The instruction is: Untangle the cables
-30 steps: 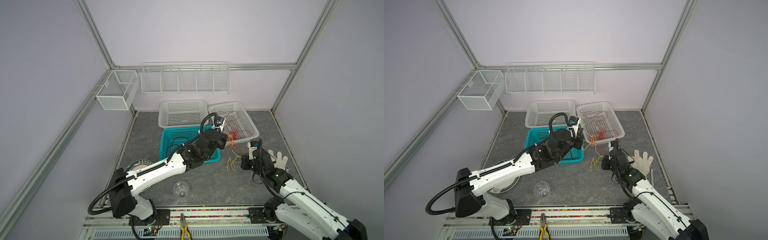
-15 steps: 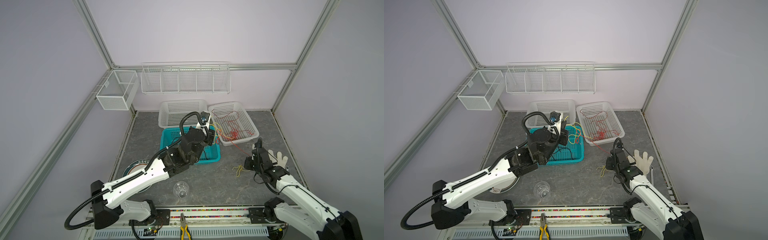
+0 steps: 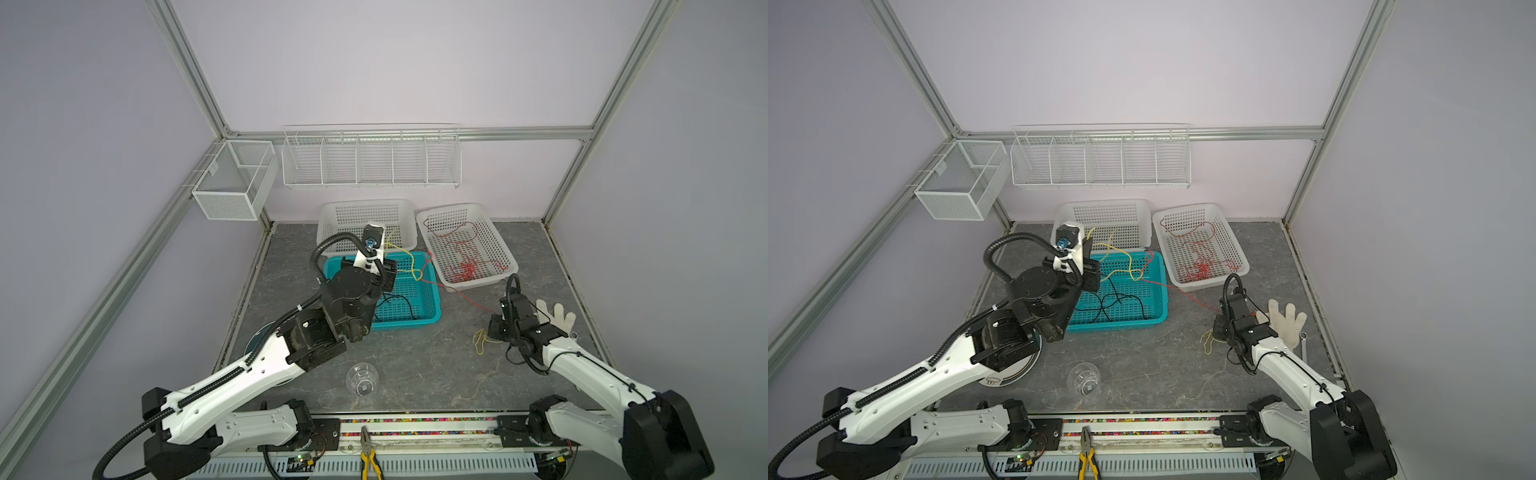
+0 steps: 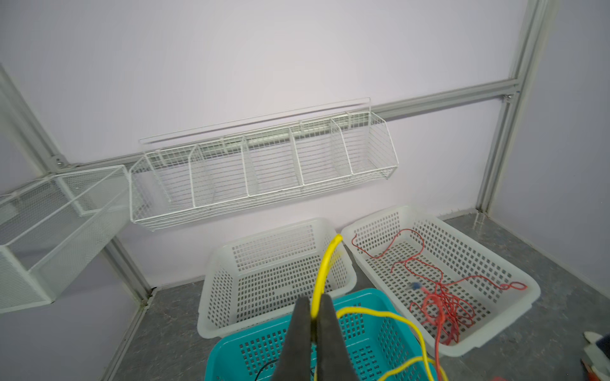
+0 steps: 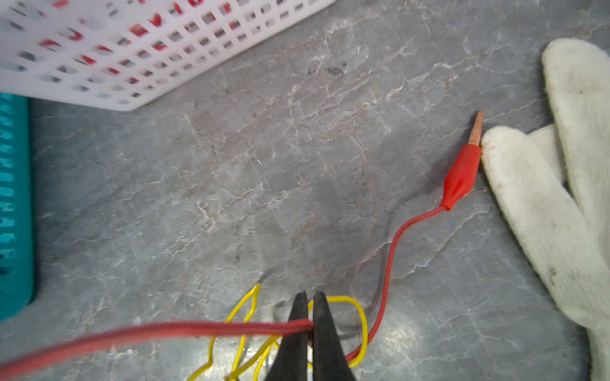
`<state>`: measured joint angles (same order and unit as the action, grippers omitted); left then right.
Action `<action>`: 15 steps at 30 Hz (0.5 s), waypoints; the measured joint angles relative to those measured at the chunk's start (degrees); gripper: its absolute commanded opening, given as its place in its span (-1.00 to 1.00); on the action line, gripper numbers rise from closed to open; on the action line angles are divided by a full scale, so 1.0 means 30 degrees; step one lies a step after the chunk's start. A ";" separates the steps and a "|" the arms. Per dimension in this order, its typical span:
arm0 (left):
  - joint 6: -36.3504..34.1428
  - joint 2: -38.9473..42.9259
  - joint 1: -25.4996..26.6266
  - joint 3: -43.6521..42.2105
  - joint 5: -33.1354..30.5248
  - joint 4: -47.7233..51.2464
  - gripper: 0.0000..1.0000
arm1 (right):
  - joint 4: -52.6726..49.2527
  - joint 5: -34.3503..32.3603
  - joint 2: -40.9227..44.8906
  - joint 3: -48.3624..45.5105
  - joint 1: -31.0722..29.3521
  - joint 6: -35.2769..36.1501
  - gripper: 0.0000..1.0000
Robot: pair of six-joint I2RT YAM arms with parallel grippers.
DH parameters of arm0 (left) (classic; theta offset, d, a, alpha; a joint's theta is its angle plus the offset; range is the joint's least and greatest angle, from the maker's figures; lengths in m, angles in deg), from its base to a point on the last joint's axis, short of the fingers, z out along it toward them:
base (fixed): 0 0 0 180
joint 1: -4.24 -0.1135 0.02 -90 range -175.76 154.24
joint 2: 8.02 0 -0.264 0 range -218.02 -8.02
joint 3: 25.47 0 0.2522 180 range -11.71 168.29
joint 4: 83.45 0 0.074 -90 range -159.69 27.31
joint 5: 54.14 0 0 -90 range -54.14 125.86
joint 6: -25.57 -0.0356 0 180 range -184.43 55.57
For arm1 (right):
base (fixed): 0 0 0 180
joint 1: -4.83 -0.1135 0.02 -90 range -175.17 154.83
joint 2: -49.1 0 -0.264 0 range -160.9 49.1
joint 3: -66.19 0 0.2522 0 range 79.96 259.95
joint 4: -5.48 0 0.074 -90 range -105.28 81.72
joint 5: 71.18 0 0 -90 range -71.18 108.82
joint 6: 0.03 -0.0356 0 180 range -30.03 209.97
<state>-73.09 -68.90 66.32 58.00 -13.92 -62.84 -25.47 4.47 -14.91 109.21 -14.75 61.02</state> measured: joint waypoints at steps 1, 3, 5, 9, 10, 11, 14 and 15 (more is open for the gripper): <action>-0.0102 0.0328 -0.0073 0.0000 -0.0270 -0.0160 -1.00 | -0.0044 0.0007 -0.0015 0.0000 0.0015 0.0000 -0.88; -0.0306 0.0809 -0.0160 -0.0036 -0.0648 -0.0401 -1.00 | -0.0051 0.0007 0.0007 0.0007 0.0015 0.0000 -0.88; -0.0459 0.1100 -0.0197 -0.0131 -0.0998 -0.0568 -1.00 | -0.0153 -0.0007 0.0007 0.0066 0.0015 0.0007 -0.88; -0.0794 0.1188 -0.0197 -0.0437 -0.1523 -0.0765 -1.00 | -0.0437 -0.0204 0.0044 0.0277 0.0015 0.0102 -0.88; -0.0852 0.1195 -0.0204 -0.0561 -0.1552 -0.0765 -1.00 | -0.0444 -0.0182 0.0131 0.0270 0.0015 0.0160 -0.88; -0.0874 0.1195 -0.0219 -0.0678 -0.1552 -0.0765 -1.00 | -0.0430 -0.0109 0.0270 0.0270 0.0015 0.0219 -0.88; -0.0925 0.1188 -0.0233 -0.1013 -0.1552 -0.0794 -1.00 | -0.0189 0.0277 0.1246 0.0233 0.0029 0.0393 -0.88; -0.0925 0.1188 -0.0255 -0.1107 -0.1545 -0.0816 -1.00 | -0.0058 0.0393 0.1690 0.0204 0.0029 0.0481 -0.88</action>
<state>-75.87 -65.34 65.56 54.68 -18.56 -65.29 -25.65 5.65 -9.83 109.82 -14.66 62.47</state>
